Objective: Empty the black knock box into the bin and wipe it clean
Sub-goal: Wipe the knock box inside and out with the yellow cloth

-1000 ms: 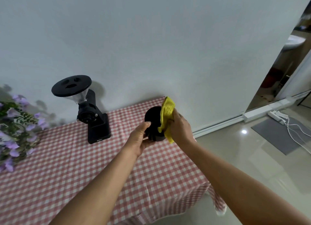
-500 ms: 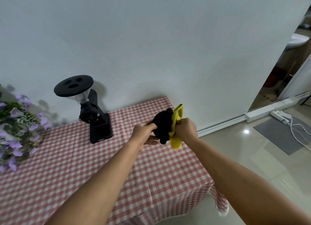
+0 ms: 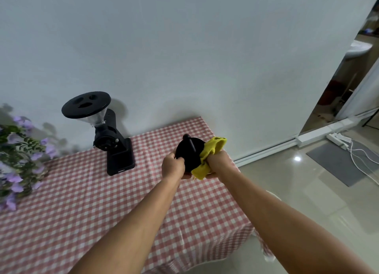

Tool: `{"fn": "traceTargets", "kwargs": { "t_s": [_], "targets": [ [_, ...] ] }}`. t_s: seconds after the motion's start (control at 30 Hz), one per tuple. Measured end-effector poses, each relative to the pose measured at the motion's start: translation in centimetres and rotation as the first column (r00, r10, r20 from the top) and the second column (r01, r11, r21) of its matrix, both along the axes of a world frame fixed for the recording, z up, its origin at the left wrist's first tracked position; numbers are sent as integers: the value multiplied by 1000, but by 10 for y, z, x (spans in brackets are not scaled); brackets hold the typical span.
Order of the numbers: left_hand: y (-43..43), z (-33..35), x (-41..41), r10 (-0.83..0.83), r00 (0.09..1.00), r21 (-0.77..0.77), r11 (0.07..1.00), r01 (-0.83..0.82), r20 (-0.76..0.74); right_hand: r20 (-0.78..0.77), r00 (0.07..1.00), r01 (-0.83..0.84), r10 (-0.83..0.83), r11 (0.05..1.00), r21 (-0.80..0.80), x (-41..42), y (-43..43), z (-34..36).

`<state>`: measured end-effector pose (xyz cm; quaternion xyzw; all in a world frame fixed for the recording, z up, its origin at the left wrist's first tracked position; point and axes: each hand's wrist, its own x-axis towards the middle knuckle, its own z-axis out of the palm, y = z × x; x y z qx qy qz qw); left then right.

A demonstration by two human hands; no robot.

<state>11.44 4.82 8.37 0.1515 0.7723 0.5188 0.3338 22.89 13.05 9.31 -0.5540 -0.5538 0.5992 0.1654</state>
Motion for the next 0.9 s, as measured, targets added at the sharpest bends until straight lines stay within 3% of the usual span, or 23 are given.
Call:
{"fn": "traceTargets", "kwargs": {
  "t_s": [0.17, 0.33, 0.4, 0.5, 0.63, 0.83, 0.9],
  "targets": [
    [-6, -5, 8, -59, 997, 17, 998, 59, 59, -30, 999, -16, 13, 993, -121, -5, 6, 2],
    [-5, 15, 0, -267, 960, -39, 962, 270, 81, 296, 952, -172, 82, 941, 290, 7, 25, 5],
    [-3, 25, -10, -292, 950, -31, 955, 296, 108, 396, 908, -293, 134, 880, 374, 10, 31, 8],
    [2, 26, -17, -345, 939, -83, 935, 345, 19, 469, 870, -393, 154, 791, 469, 8, 31, 14],
    [6, 21, -15, -322, 944, -106, 943, 314, -68, 390, 913, -338, 114, 746, 573, 9, 29, 17],
    [2, 7, -14, -234, 962, -83, 971, 224, -139, 65, 997, -70, 44, 875, 479, 10, 20, 3],
    [2, 4, -12, -187, 973, -54, 982, 181, -132, 21, 1000, -9, 0, 895, 445, 9, 14, -2]
  ]
}}
